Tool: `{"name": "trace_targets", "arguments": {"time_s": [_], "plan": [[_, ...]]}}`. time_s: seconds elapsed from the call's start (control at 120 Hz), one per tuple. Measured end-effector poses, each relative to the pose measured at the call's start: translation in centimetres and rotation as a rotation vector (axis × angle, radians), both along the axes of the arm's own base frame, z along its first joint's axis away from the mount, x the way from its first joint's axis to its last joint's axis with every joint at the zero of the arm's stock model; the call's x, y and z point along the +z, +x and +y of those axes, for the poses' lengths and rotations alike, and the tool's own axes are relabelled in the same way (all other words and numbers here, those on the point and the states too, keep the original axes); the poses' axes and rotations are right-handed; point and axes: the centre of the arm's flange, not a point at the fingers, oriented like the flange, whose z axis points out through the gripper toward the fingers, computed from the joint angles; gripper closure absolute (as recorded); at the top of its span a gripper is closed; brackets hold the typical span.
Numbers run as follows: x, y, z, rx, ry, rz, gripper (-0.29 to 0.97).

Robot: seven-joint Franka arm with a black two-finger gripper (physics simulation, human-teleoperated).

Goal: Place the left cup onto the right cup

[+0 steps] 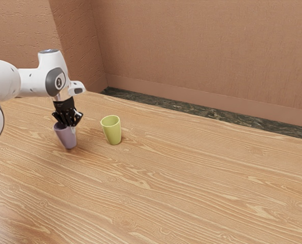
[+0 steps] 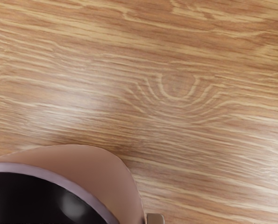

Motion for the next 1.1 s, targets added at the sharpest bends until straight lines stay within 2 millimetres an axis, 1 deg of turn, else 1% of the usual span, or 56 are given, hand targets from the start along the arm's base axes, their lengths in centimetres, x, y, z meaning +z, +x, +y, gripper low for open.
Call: {"name": "trace_targets", "arguments": {"time_s": [0.1,0.183,0.233,0.3,0.458,0.558,0.683,0.758,0.833,0.9,0.967,1.033,1.1], "plan": [[2.0,-0.1,-0.4,-0.001,0.005,-0.017,0.78],[4.0,-0.1,-1.4,-0.006,0.007,-0.030,0.78],[4.8,-0.1,-2.0,-0.006,0.007,-0.032,0.78],[5.7,0.1,-3.1,-0.010,0.006,-0.031,0.78],[9.0,1.3,-6.1,-0.016,0.007,-0.036,0.78],[10.1,1.8,-8.4,-0.017,0.000,-0.021,0.78],[11.5,2.2,-10.6,-0.012,-0.001,-0.003,0.78],[11.8,2.2,-11.7,-0.004,-0.002,0.016,0.78],[11.8,2.1,-12.4,0.011,-0.004,0.035,0.78],[12.3,2.1,-12.6,0.030,-0.001,0.039,0.78],[12.4,2.2,-13.5,0.033,0.000,0.049,0.78],[13.0,2.6,-14.2,0.040,0.007,0.043,0.78],[13.0,3.0,-14.6,0.048,0.011,0.044,0.78]]}}
